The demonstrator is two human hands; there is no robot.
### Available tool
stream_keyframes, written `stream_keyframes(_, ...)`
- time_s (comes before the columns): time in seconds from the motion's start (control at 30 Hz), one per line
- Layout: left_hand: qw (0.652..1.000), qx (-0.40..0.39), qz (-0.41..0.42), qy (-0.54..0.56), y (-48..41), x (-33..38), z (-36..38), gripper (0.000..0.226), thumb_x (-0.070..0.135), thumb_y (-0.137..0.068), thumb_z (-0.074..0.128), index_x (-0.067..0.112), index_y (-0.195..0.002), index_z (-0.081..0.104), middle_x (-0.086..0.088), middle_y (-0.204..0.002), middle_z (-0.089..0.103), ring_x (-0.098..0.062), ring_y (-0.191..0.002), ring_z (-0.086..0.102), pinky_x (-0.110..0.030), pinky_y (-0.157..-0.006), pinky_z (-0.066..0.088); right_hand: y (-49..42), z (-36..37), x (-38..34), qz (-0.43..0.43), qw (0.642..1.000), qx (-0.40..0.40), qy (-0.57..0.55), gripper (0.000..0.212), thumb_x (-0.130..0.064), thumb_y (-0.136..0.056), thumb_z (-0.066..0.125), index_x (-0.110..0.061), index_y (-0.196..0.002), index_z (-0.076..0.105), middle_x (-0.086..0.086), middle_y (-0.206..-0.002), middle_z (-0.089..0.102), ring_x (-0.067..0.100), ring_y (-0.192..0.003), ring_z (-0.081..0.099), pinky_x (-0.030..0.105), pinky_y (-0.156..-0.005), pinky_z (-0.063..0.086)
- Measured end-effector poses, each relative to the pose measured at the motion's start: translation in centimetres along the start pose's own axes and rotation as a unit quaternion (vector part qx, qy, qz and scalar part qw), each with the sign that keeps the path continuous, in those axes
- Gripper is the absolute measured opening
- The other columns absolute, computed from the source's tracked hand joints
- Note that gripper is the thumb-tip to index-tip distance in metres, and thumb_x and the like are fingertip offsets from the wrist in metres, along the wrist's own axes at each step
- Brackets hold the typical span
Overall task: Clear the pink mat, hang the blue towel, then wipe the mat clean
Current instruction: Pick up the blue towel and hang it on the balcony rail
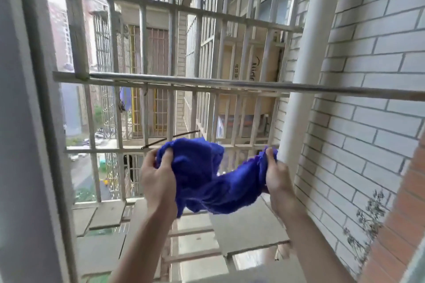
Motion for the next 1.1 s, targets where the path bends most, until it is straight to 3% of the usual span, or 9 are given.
stream_keyframes(0.1, 0.999, 0.014, -0.040, 0.001, -1.5, -0.2, 1.3, 0.007, 0.025, -0.090, 0.061, 0.021, -0.089, 0.066, -0.003, -0.088, 0.069, -0.026, -0.083, 0.065, -0.048, -0.083, 0.054, -1.8, 2.2, -3.3, 0.086, 0.966, -0.084, -0.231, 0.039, -0.034, -0.104, 0.041, -0.011, -0.081, 0.064, 0.004, -0.061, 0.069, 0.017, -0.055, 0.067, 0.030, -0.048, 0.054)
stream_keyframes(0.23, 0.997, -0.029, -0.062, -0.024, -2.4, -0.3, 3.6, 0.018, 0.026, -0.078, 0.065, 0.039, -0.090, 0.069, -0.001, -0.092, 0.072, -0.023, -0.086, 0.070, -0.049, -0.086, 0.057, -2.7, 7.1, -7.8, 0.133, 0.869, -0.237, -0.413, 0.060, -0.022, -0.104, 0.032, 0.010, -0.071, 0.071, 0.021, -0.075, 0.070, 0.028, -0.061, 0.070, 0.034, -0.057, 0.060)
stream_keyframes(0.33, 0.995, -0.095, -0.036, -0.022, -2.6, 0.1, 5.0, 0.028, 0.040, -0.071, 0.066, 0.043, -0.099, 0.068, -0.003, -0.109, 0.070, -0.027, -0.102, 0.067, -0.051, -0.093, 0.052, -2.4, 10.5, -10.5, 0.152, 0.829, -0.285, -0.456, 0.043, -0.016, -0.094, 0.037, 0.018, -0.089, 0.063, 0.021, -0.088, 0.062, 0.027, -0.074, 0.064, 0.033, -0.080, 0.055)
stream_keyframes(0.47, 0.991, -0.127, 0.032, -0.001, -2.3, 2.3, 5.2, 0.034, 0.043, -0.077, 0.068, 0.024, -0.105, 0.069, -0.007, -0.109, 0.070, -0.029, -0.101, 0.066, -0.046, -0.087, 0.053, -2.7, 13.8, -12.4, 0.156, 0.802, -0.297, -0.494, 0.039, -0.011, -0.097, 0.032, 0.013, -0.086, 0.061, 0.021, -0.078, 0.064, 0.028, -0.065, 0.066, 0.035, -0.063, 0.059)
stream_keyframes(0.6, 0.983, -0.166, 0.071, -0.025, -3.1, 4.1, 5.8, 0.017, 0.008, -0.089, 0.066, 0.017, -0.104, 0.070, 0.000, -0.088, 0.073, -0.012, -0.078, 0.065, -0.025, -0.070, 0.052, -1.9, 16.5, -13.6, 0.164, 0.757, -0.356, -0.522, 0.045, -0.014, -0.102, 0.028, 0.009, -0.082, 0.062, 0.021, -0.071, 0.066, 0.028, -0.058, 0.069, 0.038, -0.057, 0.060)
stream_keyframes(0.73, 0.996, -0.054, 0.050, -0.043, -5.0, 4.8, 3.5, 0.026, 0.007, -0.091, 0.059, 0.018, -0.069, 0.065, -0.002, -0.069, 0.061, -0.017, -0.070, 0.052, -0.031, -0.063, 0.040, -2.3, 17.1, -12.9, 0.126, 0.794, -0.360, -0.474, 0.042, -0.026, -0.106, 0.029, 0.001, -0.098, 0.061, 0.022, -0.092, 0.067, 0.031, -0.083, 0.065, 0.042, -0.079, 0.056)
stream_keyframes(0.83, 0.998, -0.020, 0.051, -0.034, -5.9, 6.9, 3.0, 0.028, 0.006, -0.091, 0.054, 0.016, -0.066, 0.061, -0.003, -0.067, 0.058, -0.018, -0.069, 0.050, -0.034, -0.064, 0.039, -3.3, 16.4, -12.1, 0.122, 0.797, -0.335, -0.487, 0.038, -0.032, -0.106, 0.031, -0.004, -0.112, 0.057, 0.021, -0.104, 0.064, 0.030, -0.088, 0.065, 0.042, -0.081, 0.059)
stream_keyframes(0.93, 0.998, 0.023, 0.061, -0.007, -6.8, 9.9, 3.9, 0.026, 0.006, -0.090, 0.054, 0.018, -0.069, 0.064, -0.002, -0.068, 0.061, -0.019, -0.067, 0.054, -0.032, -0.061, 0.043, -4.2, 16.3, -11.3, 0.096, 0.837, -0.301, -0.447, 0.039, -0.034, -0.105, 0.035, -0.006, -0.117, 0.059, 0.018, -0.124, 0.062, 0.029, -0.106, 0.061, 0.045, -0.101, 0.049)
stream_keyframes(1.1, 0.998, 0.031, 0.048, -0.031, -7.4, 11.8, 6.6, 0.010, 0.011, -0.080, 0.058, 0.015, -0.071, 0.061, -0.005, -0.073, 0.059, -0.020, -0.069, 0.054, -0.032, -0.060, 0.041, -4.4, 14.9, -10.7, -0.053, 0.948, -0.199, -0.244, 0.033, -0.036, -0.102, 0.045, -0.012, -0.099, 0.068, 0.007, -0.089, 0.072, 0.019, -0.076, 0.065, 0.035, -0.077, 0.052)
Point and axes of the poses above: each hand's wrist, its own y-axis away from the middle knuckle, its own z-axis out of the palm, x = y × z, the point moved 6 cm from there along -y, towards the middle knuckle
